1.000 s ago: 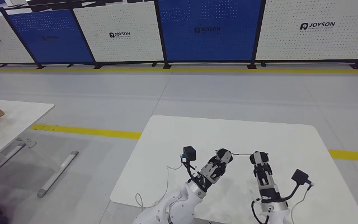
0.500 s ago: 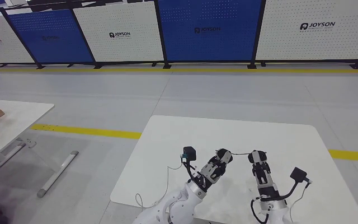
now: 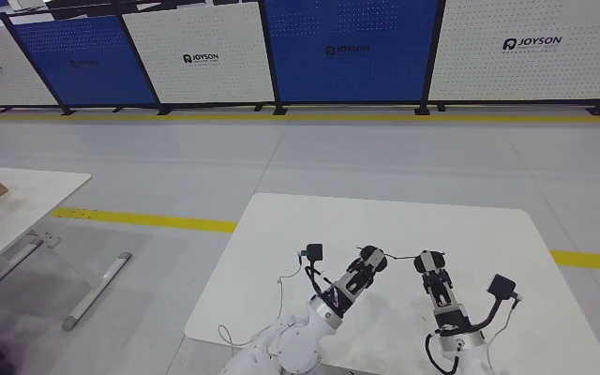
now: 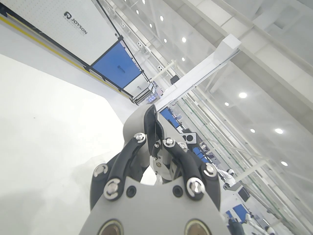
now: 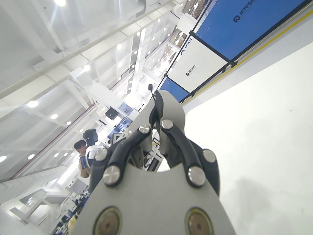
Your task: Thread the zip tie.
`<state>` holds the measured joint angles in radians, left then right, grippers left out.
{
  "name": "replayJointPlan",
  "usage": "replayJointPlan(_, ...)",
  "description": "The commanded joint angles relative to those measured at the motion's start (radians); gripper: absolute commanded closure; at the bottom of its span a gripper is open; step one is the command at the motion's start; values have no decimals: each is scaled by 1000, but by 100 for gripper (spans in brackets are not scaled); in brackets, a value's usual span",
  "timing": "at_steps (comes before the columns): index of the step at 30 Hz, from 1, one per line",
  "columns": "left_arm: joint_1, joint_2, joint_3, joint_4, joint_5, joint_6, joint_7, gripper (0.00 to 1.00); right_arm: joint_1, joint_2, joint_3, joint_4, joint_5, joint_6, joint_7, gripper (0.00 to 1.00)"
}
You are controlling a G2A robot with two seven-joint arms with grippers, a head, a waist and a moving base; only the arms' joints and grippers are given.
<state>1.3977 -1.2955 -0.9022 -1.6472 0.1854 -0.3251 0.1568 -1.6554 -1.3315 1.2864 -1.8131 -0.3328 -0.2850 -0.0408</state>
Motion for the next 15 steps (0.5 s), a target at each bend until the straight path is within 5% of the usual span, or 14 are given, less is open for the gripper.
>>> replayJointPlan(1,-1,0,-5,-4,-5,6,-13,100,-1,0,1,-7,8,8,6,100)
replayJointPlan(8,-4,-8,2,-3,-1,63,4,100,17,0,2,-20,5,93,38,100)
replayJointPlan(15,-9,-14,7,4,-16,69,0,100,24,2,-3,-30,-27,122,74,100)
